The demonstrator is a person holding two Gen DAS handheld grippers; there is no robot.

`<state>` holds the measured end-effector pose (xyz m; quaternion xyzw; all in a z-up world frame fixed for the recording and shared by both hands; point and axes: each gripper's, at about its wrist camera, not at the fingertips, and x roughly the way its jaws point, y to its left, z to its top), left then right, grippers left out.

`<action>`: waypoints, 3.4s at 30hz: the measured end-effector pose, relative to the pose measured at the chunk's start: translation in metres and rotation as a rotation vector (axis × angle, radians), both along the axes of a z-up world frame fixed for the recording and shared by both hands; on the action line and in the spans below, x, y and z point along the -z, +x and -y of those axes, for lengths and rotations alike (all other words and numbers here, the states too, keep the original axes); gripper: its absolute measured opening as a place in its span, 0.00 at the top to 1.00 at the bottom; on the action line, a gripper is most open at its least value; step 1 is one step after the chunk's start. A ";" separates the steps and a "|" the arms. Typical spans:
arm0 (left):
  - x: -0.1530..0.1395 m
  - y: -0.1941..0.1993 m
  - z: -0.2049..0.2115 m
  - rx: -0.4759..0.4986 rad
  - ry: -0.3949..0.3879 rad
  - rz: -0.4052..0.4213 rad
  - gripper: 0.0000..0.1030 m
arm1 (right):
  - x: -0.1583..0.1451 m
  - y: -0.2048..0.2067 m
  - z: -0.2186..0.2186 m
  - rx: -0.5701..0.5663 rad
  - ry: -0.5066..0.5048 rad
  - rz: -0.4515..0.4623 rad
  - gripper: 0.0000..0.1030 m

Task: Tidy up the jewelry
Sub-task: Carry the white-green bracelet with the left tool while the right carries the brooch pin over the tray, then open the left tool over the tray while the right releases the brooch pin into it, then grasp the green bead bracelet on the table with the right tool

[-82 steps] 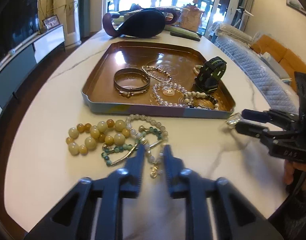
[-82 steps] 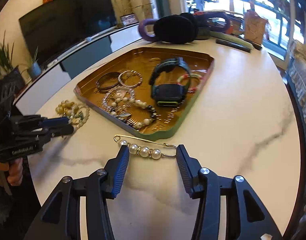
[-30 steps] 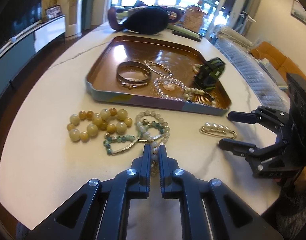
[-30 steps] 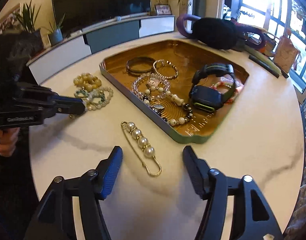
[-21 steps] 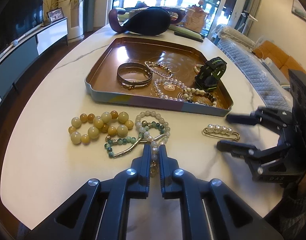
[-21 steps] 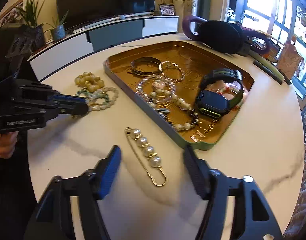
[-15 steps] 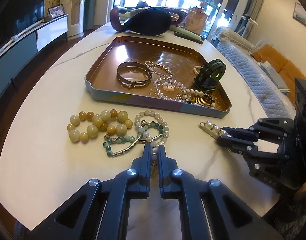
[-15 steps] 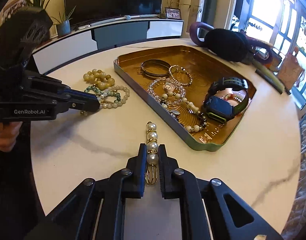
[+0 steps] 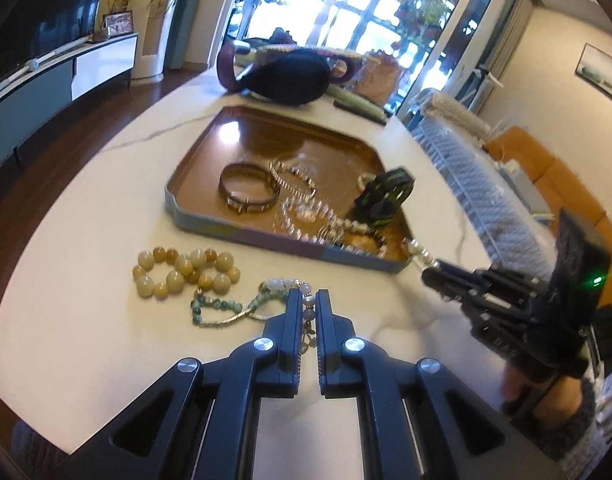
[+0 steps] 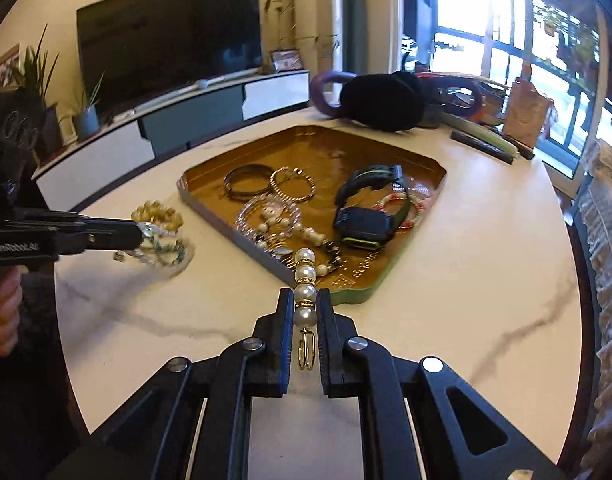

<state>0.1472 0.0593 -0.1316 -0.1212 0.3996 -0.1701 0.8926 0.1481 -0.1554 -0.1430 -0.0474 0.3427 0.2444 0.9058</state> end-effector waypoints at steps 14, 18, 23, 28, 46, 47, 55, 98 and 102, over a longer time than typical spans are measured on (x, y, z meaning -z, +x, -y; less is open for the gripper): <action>-0.091 -0.002 0.003 0.076 -0.023 0.182 0.94 | -0.045 -0.005 0.015 0.028 0.115 0.081 0.91; -0.118 0.003 0.004 0.102 -0.022 0.233 0.94 | -0.065 -0.005 0.005 0.006 0.109 0.121 0.91; -0.140 0.011 0.004 0.113 -0.014 0.285 0.94 | -0.099 0.000 -0.009 -0.028 0.108 0.197 0.91; -0.148 0.030 0.009 0.116 0.012 0.320 0.94 | -0.123 0.016 -0.020 -0.039 0.105 0.256 0.91; -0.061 0.138 0.006 0.030 0.168 0.230 0.94 | -0.062 0.107 -0.041 0.002 0.094 0.110 0.90; -0.054 0.145 0.005 0.024 0.170 0.215 0.94 | -0.058 0.110 -0.042 0.002 0.092 0.098 0.90; -0.013 0.183 -0.007 -0.014 0.216 0.112 0.94 | -0.026 0.125 -0.062 0.011 0.022 0.030 0.90; 0.006 0.024 -0.078 -0.142 0.137 0.023 0.21 | -0.005 0.010 -0.098 -0.311 0.091 -0.023 0.39; 0.011 0.027 -0.072 -0.128 0.193 0.021 0.21 | 0.000 0.018 -0.105 -0.323 0.100 -0.069 0.41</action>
